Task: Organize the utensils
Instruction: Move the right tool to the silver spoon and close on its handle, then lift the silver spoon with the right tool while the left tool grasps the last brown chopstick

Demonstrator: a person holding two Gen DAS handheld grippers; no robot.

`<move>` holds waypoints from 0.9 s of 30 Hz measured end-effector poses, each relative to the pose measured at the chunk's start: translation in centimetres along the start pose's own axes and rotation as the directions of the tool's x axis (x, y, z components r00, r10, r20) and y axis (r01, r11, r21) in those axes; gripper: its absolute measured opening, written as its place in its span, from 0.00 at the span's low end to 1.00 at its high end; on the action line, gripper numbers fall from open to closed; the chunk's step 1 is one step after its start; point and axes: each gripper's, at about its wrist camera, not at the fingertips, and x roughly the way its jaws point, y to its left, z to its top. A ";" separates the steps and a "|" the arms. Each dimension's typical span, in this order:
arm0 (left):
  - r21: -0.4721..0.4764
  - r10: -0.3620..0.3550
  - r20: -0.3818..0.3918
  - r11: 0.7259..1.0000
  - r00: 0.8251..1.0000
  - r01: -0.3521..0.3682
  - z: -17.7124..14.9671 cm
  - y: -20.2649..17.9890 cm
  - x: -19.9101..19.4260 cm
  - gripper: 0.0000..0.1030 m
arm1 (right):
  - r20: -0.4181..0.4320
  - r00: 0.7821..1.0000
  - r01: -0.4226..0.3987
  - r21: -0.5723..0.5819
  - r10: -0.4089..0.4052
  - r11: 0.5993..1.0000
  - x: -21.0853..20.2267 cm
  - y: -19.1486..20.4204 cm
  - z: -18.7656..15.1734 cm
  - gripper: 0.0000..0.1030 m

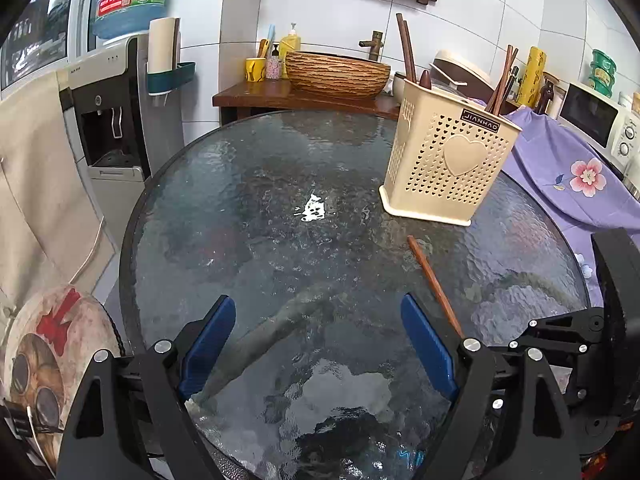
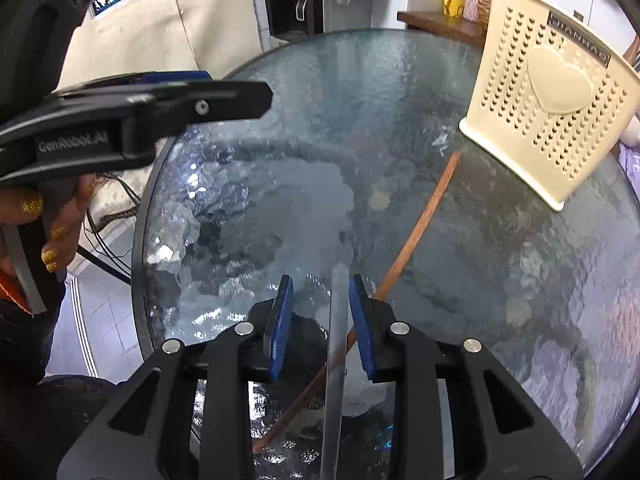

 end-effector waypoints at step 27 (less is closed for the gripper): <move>0.096 -0.146 -0.144 0.982 0.979 0.161 2.0 -6.6 6.0 0.59 | 0.199 0.977 0.017 0.274 -0.074 0.962 -6.7 -6.5 -2.6 0.10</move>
